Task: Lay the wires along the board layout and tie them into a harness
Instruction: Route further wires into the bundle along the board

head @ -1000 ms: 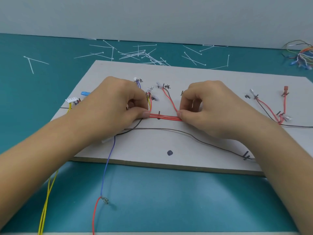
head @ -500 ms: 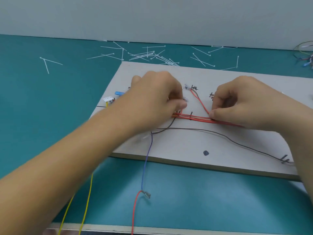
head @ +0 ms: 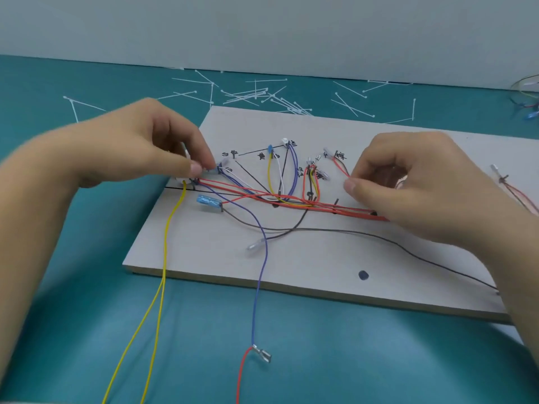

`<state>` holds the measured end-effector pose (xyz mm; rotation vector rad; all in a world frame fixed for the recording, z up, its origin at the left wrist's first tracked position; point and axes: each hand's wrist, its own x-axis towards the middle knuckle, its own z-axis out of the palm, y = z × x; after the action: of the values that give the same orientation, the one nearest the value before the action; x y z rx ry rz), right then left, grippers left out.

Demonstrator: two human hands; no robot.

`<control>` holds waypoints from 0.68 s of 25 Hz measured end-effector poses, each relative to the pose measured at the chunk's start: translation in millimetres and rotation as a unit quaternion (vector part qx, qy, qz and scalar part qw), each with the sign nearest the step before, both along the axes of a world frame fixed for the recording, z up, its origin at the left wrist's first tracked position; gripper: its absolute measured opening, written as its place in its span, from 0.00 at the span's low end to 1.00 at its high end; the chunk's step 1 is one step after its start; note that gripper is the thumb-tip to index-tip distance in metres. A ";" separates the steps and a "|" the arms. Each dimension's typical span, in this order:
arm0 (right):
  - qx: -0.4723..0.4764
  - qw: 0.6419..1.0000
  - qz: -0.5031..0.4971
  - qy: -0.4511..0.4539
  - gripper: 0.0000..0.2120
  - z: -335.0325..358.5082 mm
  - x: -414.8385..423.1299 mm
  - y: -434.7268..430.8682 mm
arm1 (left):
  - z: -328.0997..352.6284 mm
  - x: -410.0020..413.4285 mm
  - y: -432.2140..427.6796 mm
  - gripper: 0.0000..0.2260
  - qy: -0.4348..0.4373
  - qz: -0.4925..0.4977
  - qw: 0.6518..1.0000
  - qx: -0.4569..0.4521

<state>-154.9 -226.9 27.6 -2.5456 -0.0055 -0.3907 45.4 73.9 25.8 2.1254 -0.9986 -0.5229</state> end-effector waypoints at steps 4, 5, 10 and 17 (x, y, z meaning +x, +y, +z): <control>-0.004 0.991 0.136 -0.005 0.09 -0.9 -12.7 37.4 | -6.1 11.1 16.0 0.15 0.015 0.002 1.000 -0.015; -0.007 0.985 0.173 0.015 0.12 -2.2 -15.9 47.3 | -6.9 13.3 18.7 0.17 0.020 0.001 1.000 -0.017; -0.080 0.949 0.284 0.111 0.18 -11.8 -23.2 77.0 | -9.8 16.0 20.4 0.27 0.064 0.017 0.998 -0.022; -0.023 0.954 0.266 0.137 0.07 -6.2 -22.2 77.7 | -8.8 8.1 7.6 0.18 0.009 0.038 0.999 0.005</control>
<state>-177.1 -149.1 21.4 -2.4913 -0.5876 0.1751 53.4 81.5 16.9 2.1536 -0.9032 -0.5104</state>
